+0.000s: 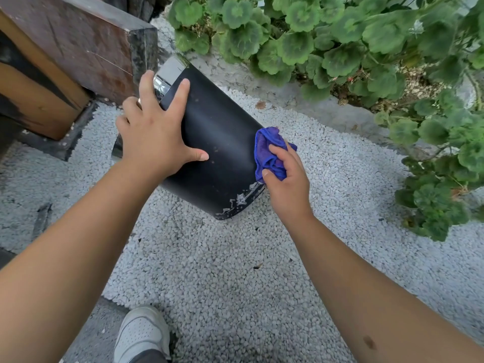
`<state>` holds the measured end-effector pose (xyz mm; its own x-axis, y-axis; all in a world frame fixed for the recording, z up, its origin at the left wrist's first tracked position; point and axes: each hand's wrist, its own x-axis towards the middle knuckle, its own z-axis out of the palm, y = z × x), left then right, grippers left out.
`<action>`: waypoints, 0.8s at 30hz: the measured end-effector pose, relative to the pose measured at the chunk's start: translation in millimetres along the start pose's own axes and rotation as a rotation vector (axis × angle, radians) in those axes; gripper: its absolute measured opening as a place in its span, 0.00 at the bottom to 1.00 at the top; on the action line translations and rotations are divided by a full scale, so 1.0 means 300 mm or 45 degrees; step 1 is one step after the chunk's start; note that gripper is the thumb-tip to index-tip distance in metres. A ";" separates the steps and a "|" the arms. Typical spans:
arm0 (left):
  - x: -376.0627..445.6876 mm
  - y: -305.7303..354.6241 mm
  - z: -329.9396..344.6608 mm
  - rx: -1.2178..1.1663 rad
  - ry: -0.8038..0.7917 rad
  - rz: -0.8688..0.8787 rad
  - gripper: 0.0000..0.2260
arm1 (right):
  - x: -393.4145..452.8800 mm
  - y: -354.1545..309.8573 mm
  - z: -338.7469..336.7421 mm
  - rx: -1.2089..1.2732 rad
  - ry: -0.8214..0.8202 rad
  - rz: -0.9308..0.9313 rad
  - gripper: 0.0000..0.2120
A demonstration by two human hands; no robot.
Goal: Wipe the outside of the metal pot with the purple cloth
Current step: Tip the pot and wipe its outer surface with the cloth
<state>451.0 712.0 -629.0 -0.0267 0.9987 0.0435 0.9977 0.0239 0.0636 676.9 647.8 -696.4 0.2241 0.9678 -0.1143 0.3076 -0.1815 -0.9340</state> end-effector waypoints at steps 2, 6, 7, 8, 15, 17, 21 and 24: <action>0.028 -0.004 0.001 0.011 -0.020 -0.003 0.59 | -0.013 0.003 0.019 -0.007 -0.032 -0.026 0.23; 0.048 -0.025 0.010 -0.010 -0.033 0.004 0.58 | -0.020 0.014 0.037 -0.039 -0.075 -0.074 0.22; 0.046 -0.045 0.012 -0.041 -0.021 0.049 0.57 | -0.018 0.018 0.035 -0.036 -0.074 -0.077 0.22; 0.041 -0.075 0.012 -0.094 -0.020 0.110 0.56 | -0.014 0.023 0.030 -0.029 -0.076 -0.076 0.22; -0.088 -0.240 0.047 -0.304 -0.054 0.135 0.54 | 0.041 0.030 0.003 -0.030 -0.096 -0.074 0.24; -0.130 -0.217 0.077 -0.190 -0.036 0.224 0.55 | 0.052 0.032 0.003 0.010 -0.076 -0.052 0.26; -0.146 -0.137 0.098 -0.018 0.092 0.392 0.49 | 0.059 0.055 -0.020 0.041 0.000 0.012 0.28; -0.129 -0.059 0.084 0.060 0.114 0.392 0.48 | 0.052 0.083 -0.045 0.069 0.043 0.080 0.25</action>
<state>435.9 674.0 -656.9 0.2738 0.9513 0.1413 0.9614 -0.2748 -0.0126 700.7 656.1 -717.0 0.2729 0.9482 -0.1624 0.2415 -0.2309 -0.9425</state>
